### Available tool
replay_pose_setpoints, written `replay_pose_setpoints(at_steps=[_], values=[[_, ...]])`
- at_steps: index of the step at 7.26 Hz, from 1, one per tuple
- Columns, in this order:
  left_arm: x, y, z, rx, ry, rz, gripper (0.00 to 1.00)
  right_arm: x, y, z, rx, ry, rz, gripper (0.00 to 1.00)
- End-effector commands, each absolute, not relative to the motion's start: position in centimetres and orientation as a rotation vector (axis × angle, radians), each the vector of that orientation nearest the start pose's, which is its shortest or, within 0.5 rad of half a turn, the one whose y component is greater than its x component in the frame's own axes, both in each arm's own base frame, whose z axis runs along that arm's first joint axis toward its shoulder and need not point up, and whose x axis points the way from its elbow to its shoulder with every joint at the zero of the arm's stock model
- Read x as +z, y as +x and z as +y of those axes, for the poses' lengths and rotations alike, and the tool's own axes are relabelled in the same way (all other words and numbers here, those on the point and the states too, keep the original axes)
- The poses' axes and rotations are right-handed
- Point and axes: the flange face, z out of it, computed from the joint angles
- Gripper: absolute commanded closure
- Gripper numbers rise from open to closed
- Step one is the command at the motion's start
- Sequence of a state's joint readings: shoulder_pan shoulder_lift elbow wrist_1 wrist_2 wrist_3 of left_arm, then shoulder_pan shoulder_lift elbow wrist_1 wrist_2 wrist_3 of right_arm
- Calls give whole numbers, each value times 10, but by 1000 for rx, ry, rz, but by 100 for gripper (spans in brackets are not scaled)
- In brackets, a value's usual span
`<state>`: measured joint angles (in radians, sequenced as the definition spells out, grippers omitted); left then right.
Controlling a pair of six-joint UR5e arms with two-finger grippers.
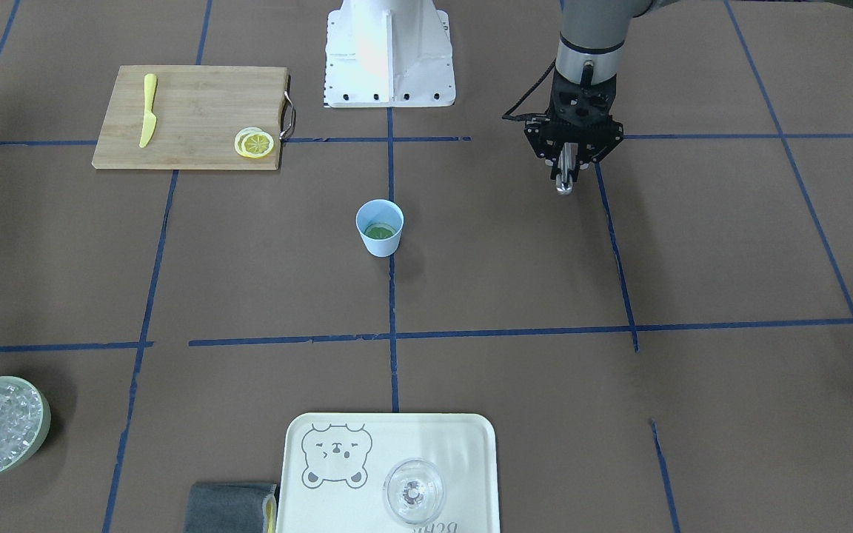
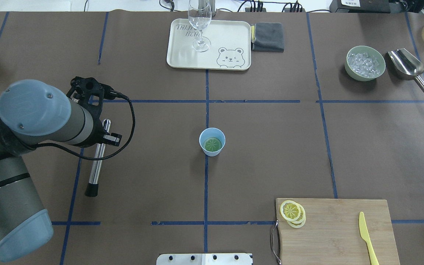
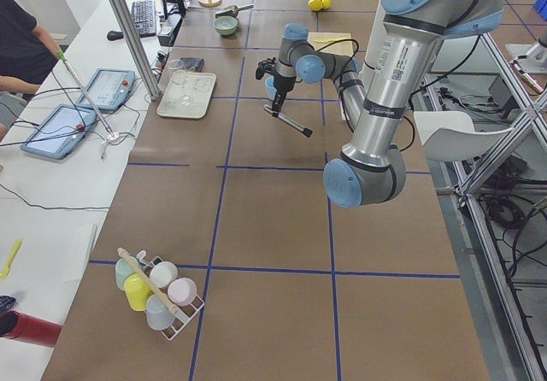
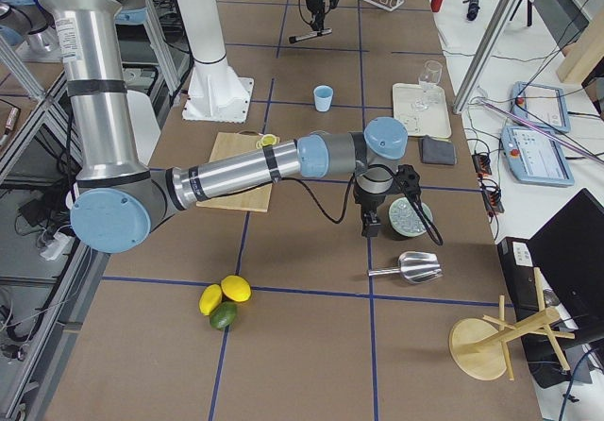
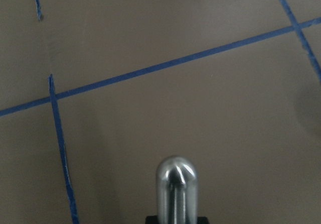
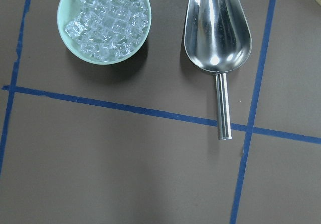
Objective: Squeeze lemon into cup
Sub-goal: 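Lower the muddler upright onto the table, open the left gripper and withdraw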
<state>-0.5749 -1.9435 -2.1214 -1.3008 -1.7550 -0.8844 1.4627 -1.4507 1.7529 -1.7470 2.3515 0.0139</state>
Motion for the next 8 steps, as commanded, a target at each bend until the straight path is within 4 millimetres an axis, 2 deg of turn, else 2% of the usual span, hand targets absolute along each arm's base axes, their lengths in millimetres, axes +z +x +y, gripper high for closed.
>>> replay_pose_setpoints(at_steps=[1, 2, 3, 4, 5, 6, 7, 8], values=[[297, 395, -384, 285, 105, 547, 100, 550, 10, -526, -115, 38, -740, 0], [326, 406, -389, 347, 26, 496, 100, 560, 10, -524, -110, 22, -745, 0], [347, 404, -407, 369, 7, 460, 100, 565, 10, -521, -102, 9, -748, 0], [364, 385, -432, 339, -14, 443, 100, 572, 10, -517, -95, -4, -749, 0], [378, 353, -465, 258, -51, 454, 100, 573, 10, -516, -95, -6, -748, 0], [401, 327, -495, 178, -102, 456, 100, 570, 10, -516, -95, -2, -749, 0], [411, 299, -516, 113, -105, 449, 100, 564, 10, -518, -99, 9, -749, 0], [433, 264, -542, 23, -154, 472, 100, 559, 10, -521, -105, 22, -750, 0]])
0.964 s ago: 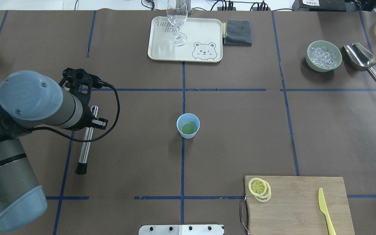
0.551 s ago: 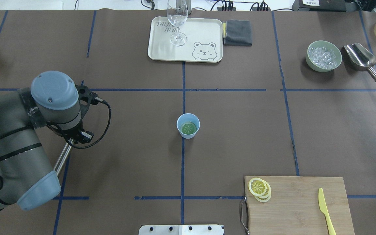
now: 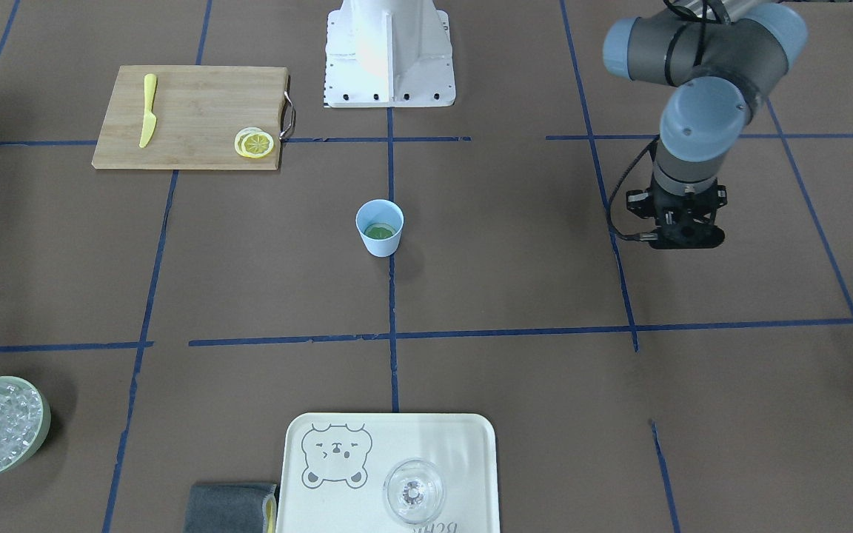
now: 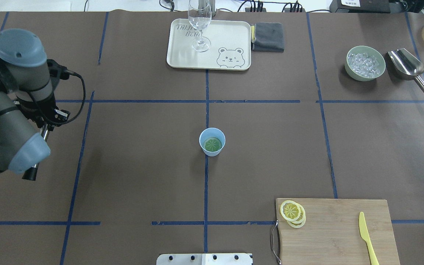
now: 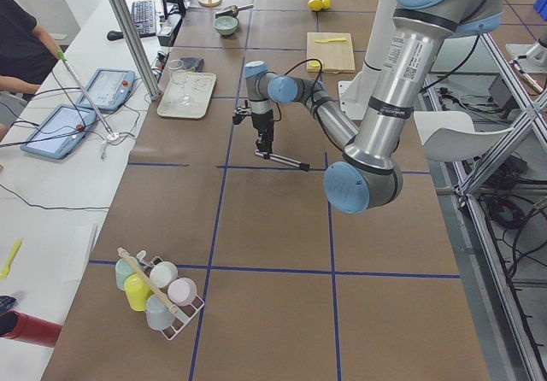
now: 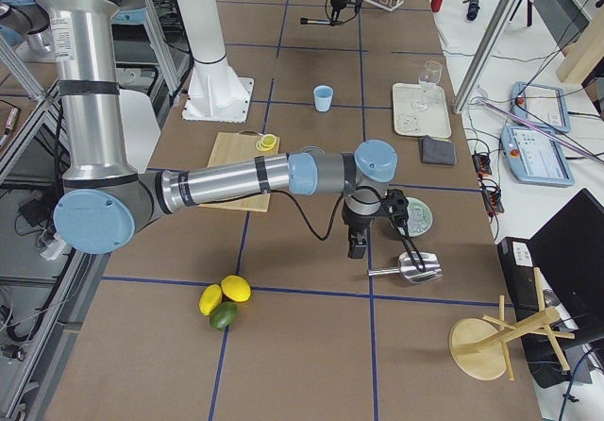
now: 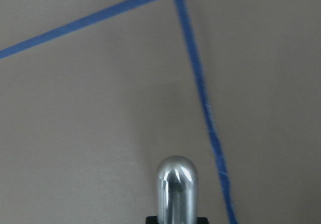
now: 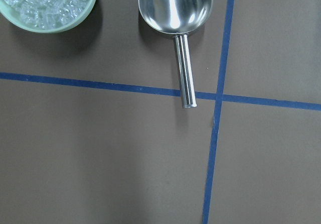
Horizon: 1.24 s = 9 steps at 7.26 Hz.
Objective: Squeeze lemon into cup
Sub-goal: 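Lower the muddler upright onto the table, open the left gripper and withdraw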
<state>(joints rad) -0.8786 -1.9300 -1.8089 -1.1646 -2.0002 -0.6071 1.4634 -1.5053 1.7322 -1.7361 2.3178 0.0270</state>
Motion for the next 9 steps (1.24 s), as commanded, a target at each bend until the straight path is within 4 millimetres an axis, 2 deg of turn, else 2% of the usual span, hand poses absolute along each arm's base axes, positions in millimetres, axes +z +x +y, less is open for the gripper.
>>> replay_pose_setpoints(at_steps=[1, 3, 5, 6, 8, 9], values=[[457, 255, -542, -4, -240, 535, 100, 551, 10, -522, -111, 36, -751, 0], [468, 263, -539, -3, -270, 550, 100, 543, 10, -521, -118, 54, -749, 0], [496, 278, -553, 14, -245, 573, 100, 546, 10, -521, -118, 48, -747, 0], [508, 301, -551, 53, -230, 583, 100, 546, 10, -521, -118, 48, -747, 0], [503, 355, -525, 151, -235, 583, 100, 548, 10, -521, -120, 46, -747, 0], [506, 356, -523, 156, -238, 580, 100, 546, 10, -522, -121, 49, -747, 0]])
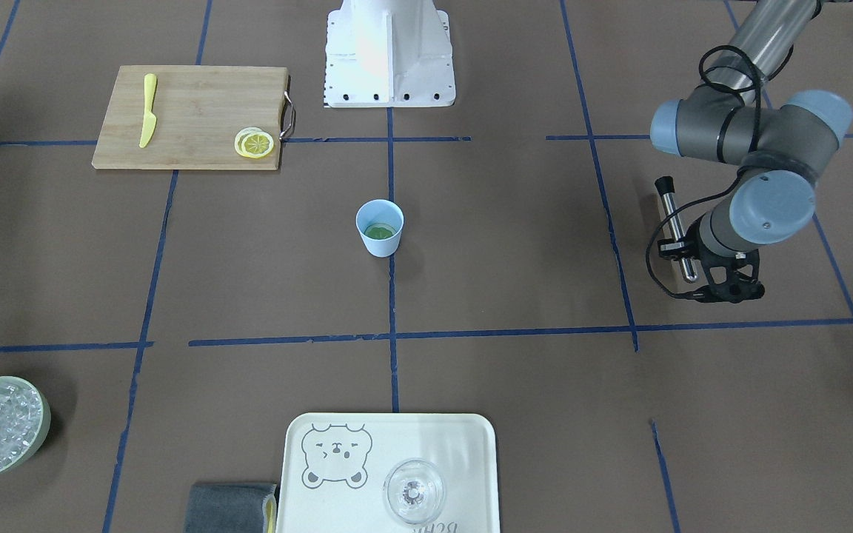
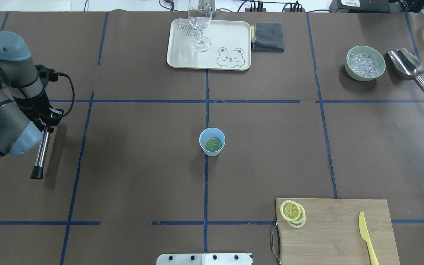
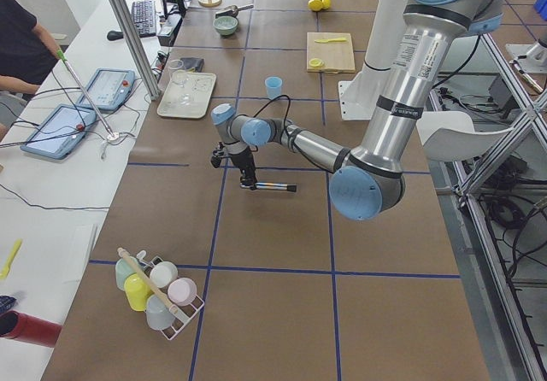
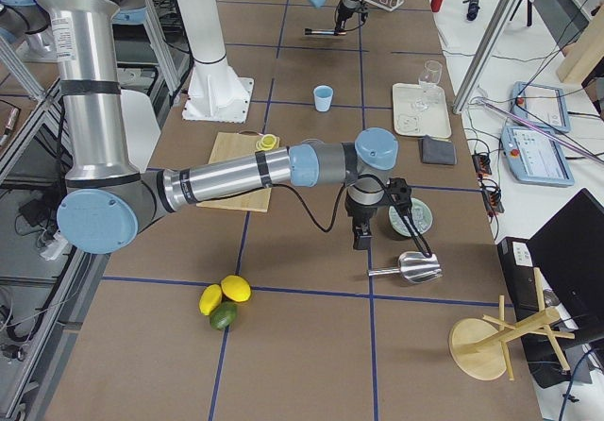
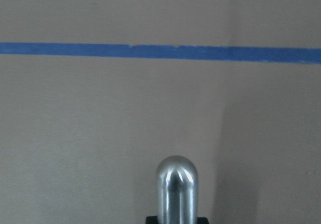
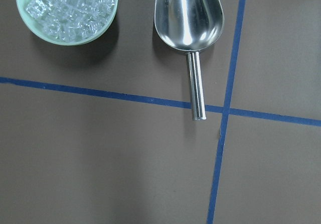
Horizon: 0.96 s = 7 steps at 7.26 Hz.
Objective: Squeeze lemon into cup
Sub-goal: 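Lower the muddler upright onto the table, open the left gripper and withdraw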
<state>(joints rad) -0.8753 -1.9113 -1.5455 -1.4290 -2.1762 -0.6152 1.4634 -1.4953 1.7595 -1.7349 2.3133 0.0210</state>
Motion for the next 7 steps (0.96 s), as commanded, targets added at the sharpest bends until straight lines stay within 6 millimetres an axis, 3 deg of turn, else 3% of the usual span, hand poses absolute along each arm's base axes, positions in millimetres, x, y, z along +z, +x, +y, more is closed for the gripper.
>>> replay_pose_setpoints(at_steps=[1, 3, 4, 5, 7], values=[[511, 354, -521, 161, -241, 575, 100, 546, 10, -522, -121, 51, -745, 0], [512, 353, -521, 153, -244, 574, 98, 545, 10, -522, -119, 51, -746, 0], [512, 349, -523, 143, -243, 575, 40, 545, 10, -522, -120, 52, -746, 0], [509, 339, -529, 128, -234, 582, 0, 546, 10, -522, -122, 50, -745, 0], [508, 302, -551, 73, -211, 594, 0, 549, 10, -521, -119, 43, -745, 0]])
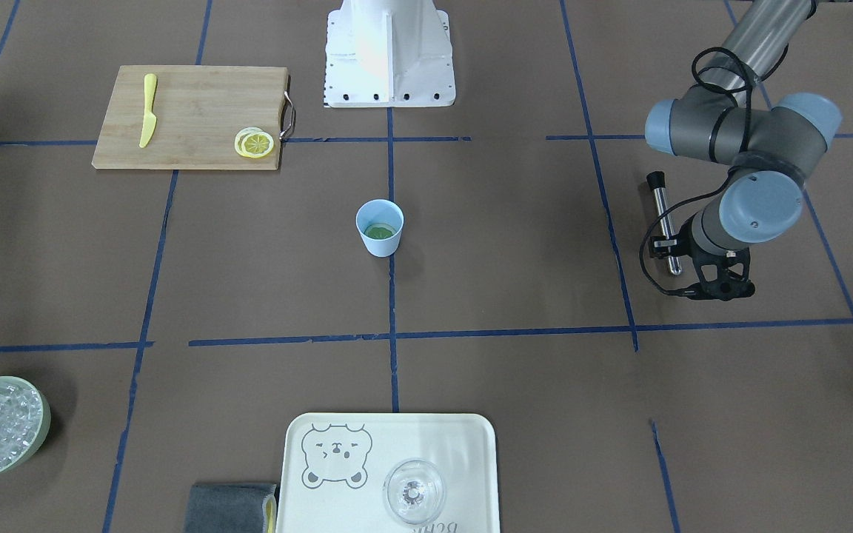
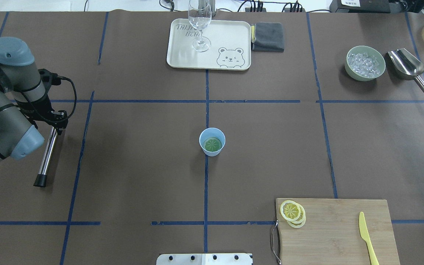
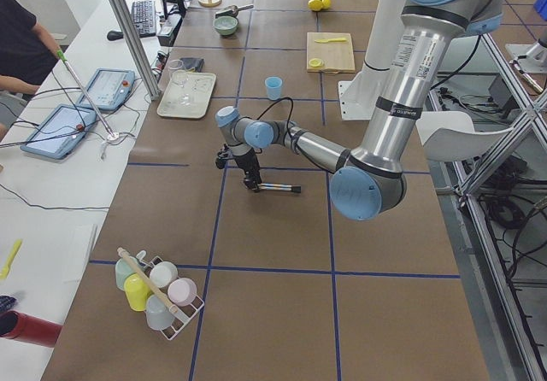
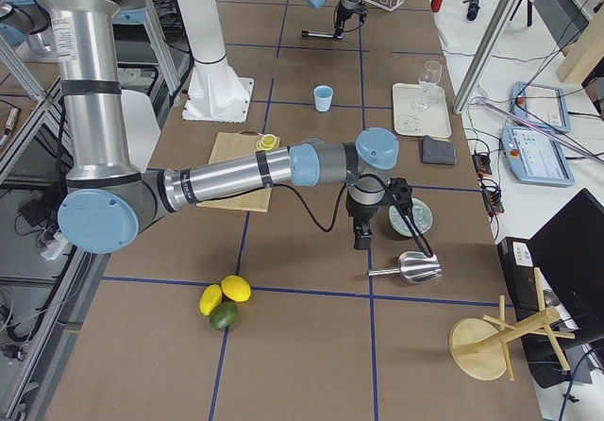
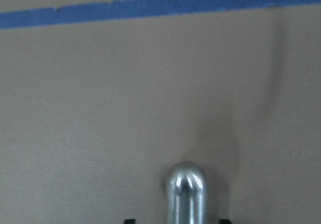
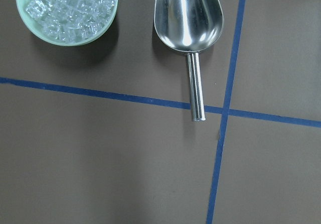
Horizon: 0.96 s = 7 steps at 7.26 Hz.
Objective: Squeeze lemon into cup
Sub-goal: 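Lower the muddler upright onto the table, open the left gripper and withdraw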
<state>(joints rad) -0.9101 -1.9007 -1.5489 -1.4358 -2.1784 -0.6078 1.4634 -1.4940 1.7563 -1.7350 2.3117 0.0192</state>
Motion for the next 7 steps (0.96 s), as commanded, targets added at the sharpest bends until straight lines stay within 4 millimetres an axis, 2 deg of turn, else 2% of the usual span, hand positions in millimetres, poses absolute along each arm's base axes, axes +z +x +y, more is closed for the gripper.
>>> replay_pose_setpoints(at_steps=[1, 2, 3, 4, 5, 6, 7], values=[[507, 292, -556, 57, -203, 598, 0, 549, 10, -521, -120, 44, -745, 0], [496, 274, -564, 33, -176, 614, 0, 550, 10, -521, -123, 45, -743, 0], [477, 246, -571, 66, -111, 642, 0, 550, 10, -521, -128, 46, -743, 0], [466, 200, -586, 91, -51, 680, 0, 553, 10, -520, -123, 39, -745, 0], [459, 162, -596, 111, 3, 697, 0, 554, 11, -518, -119, 35, -744, 0], [455, 111, -607, 71, 54, 698, 0, 554, 10, -518, -118, 34, -746, 0], [453, 47, -614, 46, 112, 732, 0, 551, 10, -520, -119, 41, -748, 0]])
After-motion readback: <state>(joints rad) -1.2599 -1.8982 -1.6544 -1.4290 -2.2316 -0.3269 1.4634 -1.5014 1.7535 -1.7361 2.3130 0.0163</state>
